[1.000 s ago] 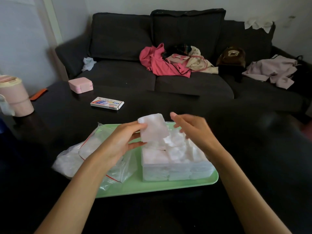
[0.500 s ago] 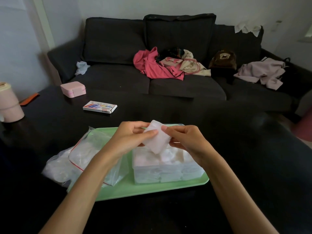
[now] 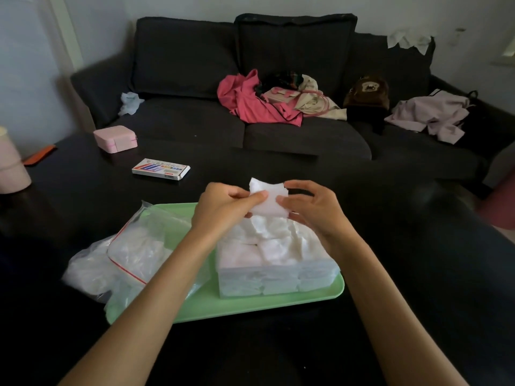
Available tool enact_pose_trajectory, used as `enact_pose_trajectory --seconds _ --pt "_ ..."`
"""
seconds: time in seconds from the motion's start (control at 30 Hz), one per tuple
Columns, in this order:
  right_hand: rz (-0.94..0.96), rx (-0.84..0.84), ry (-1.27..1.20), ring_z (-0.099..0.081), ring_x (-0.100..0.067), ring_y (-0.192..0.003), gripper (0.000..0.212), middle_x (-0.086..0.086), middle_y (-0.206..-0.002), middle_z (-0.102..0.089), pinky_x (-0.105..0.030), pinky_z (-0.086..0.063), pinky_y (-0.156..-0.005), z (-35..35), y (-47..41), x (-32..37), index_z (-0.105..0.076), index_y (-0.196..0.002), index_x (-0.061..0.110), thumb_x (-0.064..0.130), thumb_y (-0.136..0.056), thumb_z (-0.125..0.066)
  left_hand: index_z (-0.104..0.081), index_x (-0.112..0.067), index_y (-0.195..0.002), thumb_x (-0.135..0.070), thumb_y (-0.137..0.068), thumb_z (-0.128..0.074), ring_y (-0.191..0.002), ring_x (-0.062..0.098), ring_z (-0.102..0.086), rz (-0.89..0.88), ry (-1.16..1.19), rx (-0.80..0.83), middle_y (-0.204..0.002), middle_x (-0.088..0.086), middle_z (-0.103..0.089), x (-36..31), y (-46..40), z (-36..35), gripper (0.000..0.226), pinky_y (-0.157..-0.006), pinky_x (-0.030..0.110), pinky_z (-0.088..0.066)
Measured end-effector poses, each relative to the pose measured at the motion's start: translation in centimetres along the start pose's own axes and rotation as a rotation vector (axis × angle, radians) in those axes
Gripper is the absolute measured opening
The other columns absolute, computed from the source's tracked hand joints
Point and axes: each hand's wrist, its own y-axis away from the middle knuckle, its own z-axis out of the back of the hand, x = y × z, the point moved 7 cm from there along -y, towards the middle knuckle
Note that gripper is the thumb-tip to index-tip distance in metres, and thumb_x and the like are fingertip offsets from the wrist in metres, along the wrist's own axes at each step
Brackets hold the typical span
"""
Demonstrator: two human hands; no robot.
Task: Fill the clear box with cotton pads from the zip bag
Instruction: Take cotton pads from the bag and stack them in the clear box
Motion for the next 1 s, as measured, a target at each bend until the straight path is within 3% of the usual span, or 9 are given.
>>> enact_pose_trajectory --seconds 0.1,0.17,0.23,0.4,0.5,0.6,0.73,0.93,1.0 --pt "-0.056 0.010 0.216 -0.065 -0.010 -0.080 0.037 -0.001 -0.094 -0.067 -0.021 -0.052 -0.065 0.3 -0.8 -1.6 -0.053 -0.110 0.018 0.016 -0.079 -0.073 -0.070 -0.029 -0.058 -0.053 -0.078 -0.067 -0.071 0.011 -0.066 0.031 -0.369 0.098 -0.057 -0.010 -0.067 0.5 -0.6 -0.5 0.032 -0.069 0.029 -0.051" --pt "-0.068 0.051 0.290 -0.064 -0.012 -0.081 0.031 -0.005 -0.095 -0.069 -0.025 -0.053 -0.070 -0.1 -1.1 -2.6 -0.052 -0.102 0.017 0.017 -0.080 -0.073 -0.070 -0.029 -0.058 -0.058 -0.078 -0.064 -0.073 0.014 -0.064 0.047 -0.561 0.136 -0.062 -0.010 -0.067 1.0 -0.4 -0.7 0.036 -0.059 0.025 -0.043" --pt "-0.013 0.027 0.394 -0.064 -0.012 -0.079 0.023 -0.004 -0.092 -0.070 -0.022 -0.050 -0.065 0.1 -1.3 -2.7 -0.053 -0.087 0.021 0.018 -0.079 -0.074 -0.072 -0.028 -0.066 -0.058 -0.078 -0.063 -0.075 0.017 -0.063 0.007 -0.694 0.109 -0.070 -0.009 -0.068 1.0 -0.2 -0.8 0.034 -0.053 0.023 -0.035" --pt "0.151 -0.100 0.528 -0.061 -0.004 -0.071 0.021 0.010 -0.077 -0.064 -0.020 -0.048 -0.062 0.9 -1.0 -2.6 -0.061 -0.073 0.027 0.024 -0.071 -0.081 -0.063 -0.035 -0.079 -0.048 -0.075 -0.071 -0.077 0.004 -0.058 -0.190 -0.574 -0.039 -0.072 -0.021 -0.059 0.0 0.7 -0.2 0.015 -0.053 0.022 -0.032" --pt "0.260 -0.085 0.625 -0.056 -0.001 -0.065 0.016 0.013 -0.072 -0.059 -0.015 -0.038 -0.057 0.5 -0.7 -2.6 -0.064 -0.077 0.029 0.026 -0.073 -0.079 -0.065 -0.042 -0.102 -0.053 -0.079 -0.065 -0.091 0.004 -0.048 -0.348 -0.659 0.142 -0.097 -0.021 -0.059 0.0 1.1 -1.5 0.025 -0.060 0.024 -0.035" --pt "0.393 -0.045 0.786 -0.050 -0.001 -0.068 0.024 0.019 -0.081 -0.047 -0.014 -0.033 -0.057 0.0 -0.7 -1.8 -0.065 -0.098 0.038 0.028 -0.078 -0.075 -0.059 -0.041 -0.121 -0.057 -0.085 -0.055 -0.107 0.010 -0.043 -0.373 -0.780 0.264 -0.117 -0.016 -0.055 0.7 1.1 -2.0 0.040 -0.077 0.030 -0.041" --pt "0.439 0.043 0.884 -0.045 -0.004 -0.078 0.033 0.016 -0.094 -0.039 -0.014 -0.035 -0.059 -0.4 -0.8 -1.9 -0.060 -0.118 0.042 0.034 -0.086 -0.064 -0.059 -0.040 -0.122 -0.053 -0.088 -0.054 -0.105 0.010 -0.043 -0.379 -0.787 0.234 -0.118 -0.015 -0.056 0.8 0.7 -1.9 0.037 -0.075 0.028 -0.039" --pt "0.493 0.010 0.998 -0.043 -0.003 -0.090 0.026 0.015 -0.095 -0.043 -0.015 -0.033 -0.058 -0.5 -0.8 -1.6 -0.066 -0.105 0.033 0.040 -0.081 -0.069 -0.066 -0.036 -0.111 -0.048 -0.089 -0.054 -0.102 0.013 -0.049 -0.344 -0.744 0.176 -0.108 -0.011 -0.062 0.2 0.2 -2.3 0.028 -0.070 0.029 -0.042" --pt "0.473 0.032 1.030 -0.043 -0.004 -0.095 0.026 0.015 -0.098 -0.041 -0.017 -0.035 -0.065 -0.9 -1.2 -1.7 -0.065 -0.105 0.029 0.039 -0.081 -0.069 -0.067 -0.037 -0.110 -0.041 -0.091 -0.054 -0.103 0.014 -0.050 -0.346 -0.758 0.194 -0.109 -0.011 -0.062 0.1 0.0 -2.5 0.023 -0.071 0.030 -0.042"
